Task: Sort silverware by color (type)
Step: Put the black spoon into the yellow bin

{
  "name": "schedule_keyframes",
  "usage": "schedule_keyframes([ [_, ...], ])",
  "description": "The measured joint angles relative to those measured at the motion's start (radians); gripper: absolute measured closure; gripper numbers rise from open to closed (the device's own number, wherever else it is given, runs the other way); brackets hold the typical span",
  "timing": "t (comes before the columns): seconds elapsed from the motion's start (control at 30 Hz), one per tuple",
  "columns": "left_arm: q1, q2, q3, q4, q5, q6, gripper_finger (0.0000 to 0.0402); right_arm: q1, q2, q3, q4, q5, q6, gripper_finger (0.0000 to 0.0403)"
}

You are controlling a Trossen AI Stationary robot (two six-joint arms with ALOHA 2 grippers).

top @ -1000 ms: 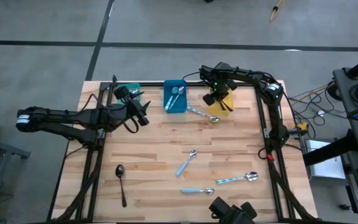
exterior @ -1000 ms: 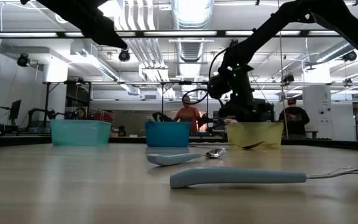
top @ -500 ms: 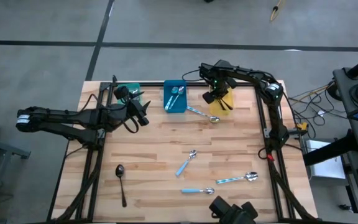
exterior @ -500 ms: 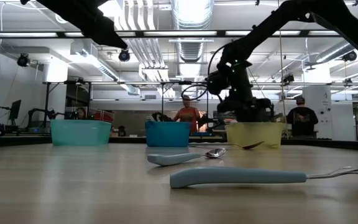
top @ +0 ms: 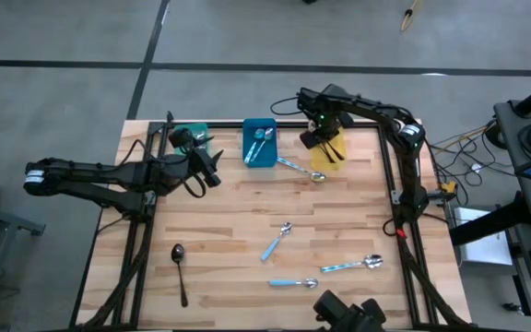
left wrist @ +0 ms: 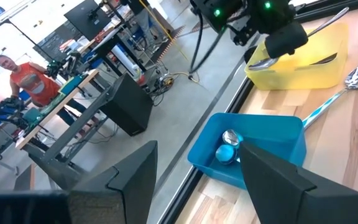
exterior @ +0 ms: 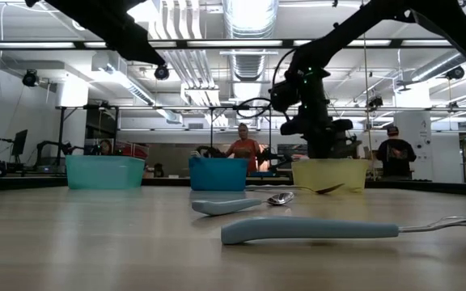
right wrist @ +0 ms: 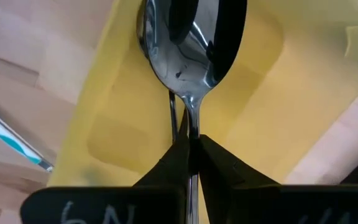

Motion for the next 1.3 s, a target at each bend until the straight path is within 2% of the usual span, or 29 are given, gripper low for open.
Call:
schedule_keyframes([
  [0.67,0.000,0.000,0.000,-0.031,0.000,-0.016,0.0194,0.010,-0.015,-0.112,0.183,0.080,0.054,0.0390],
  [1.3,0.000,0.000,0.000,-0.028,0.000,-0.019,0.0194,0.009,-0.044,-0.114,0.197,0.101,0.008,0.0390],
])
